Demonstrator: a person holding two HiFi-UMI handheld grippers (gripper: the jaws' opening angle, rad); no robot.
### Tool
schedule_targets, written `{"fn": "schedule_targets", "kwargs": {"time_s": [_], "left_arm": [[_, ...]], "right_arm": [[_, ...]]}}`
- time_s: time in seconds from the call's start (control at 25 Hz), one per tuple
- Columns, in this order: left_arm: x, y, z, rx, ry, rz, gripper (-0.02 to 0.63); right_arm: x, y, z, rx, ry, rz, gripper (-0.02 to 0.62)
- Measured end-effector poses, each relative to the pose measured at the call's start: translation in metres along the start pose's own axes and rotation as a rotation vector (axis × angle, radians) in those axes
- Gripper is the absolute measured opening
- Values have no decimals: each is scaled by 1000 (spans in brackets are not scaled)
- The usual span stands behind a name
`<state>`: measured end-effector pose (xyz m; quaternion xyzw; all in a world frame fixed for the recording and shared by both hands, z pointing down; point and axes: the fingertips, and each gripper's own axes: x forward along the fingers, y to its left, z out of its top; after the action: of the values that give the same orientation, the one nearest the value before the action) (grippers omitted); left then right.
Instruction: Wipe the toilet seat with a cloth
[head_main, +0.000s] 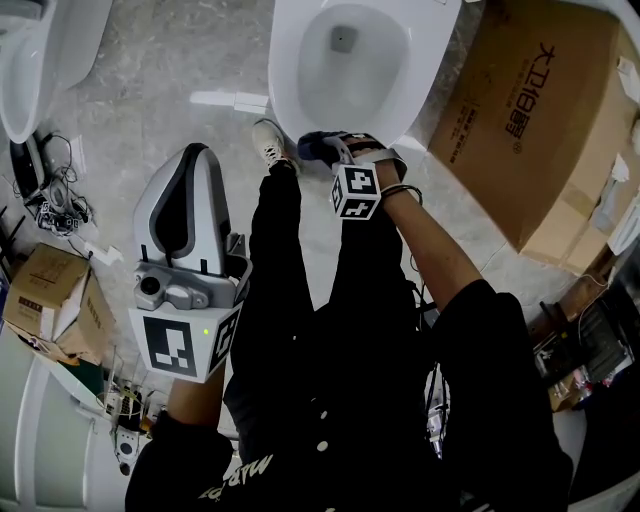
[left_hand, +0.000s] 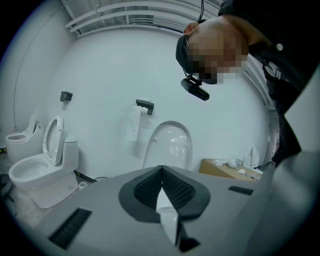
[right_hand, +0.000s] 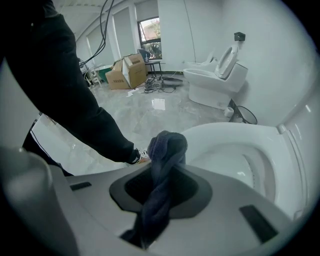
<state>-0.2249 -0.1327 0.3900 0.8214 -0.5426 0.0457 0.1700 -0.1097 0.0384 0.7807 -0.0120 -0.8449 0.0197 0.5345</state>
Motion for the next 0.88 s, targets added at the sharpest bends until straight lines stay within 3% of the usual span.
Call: {"fn": "schedule_targets", "kwargs": {"time_s": [0.88], "left_arm": [[13, 29, -4, -14, 25, 38, 11]], "right_arm": [[19, -74, 51, 89, -77, -38, 84]]}}
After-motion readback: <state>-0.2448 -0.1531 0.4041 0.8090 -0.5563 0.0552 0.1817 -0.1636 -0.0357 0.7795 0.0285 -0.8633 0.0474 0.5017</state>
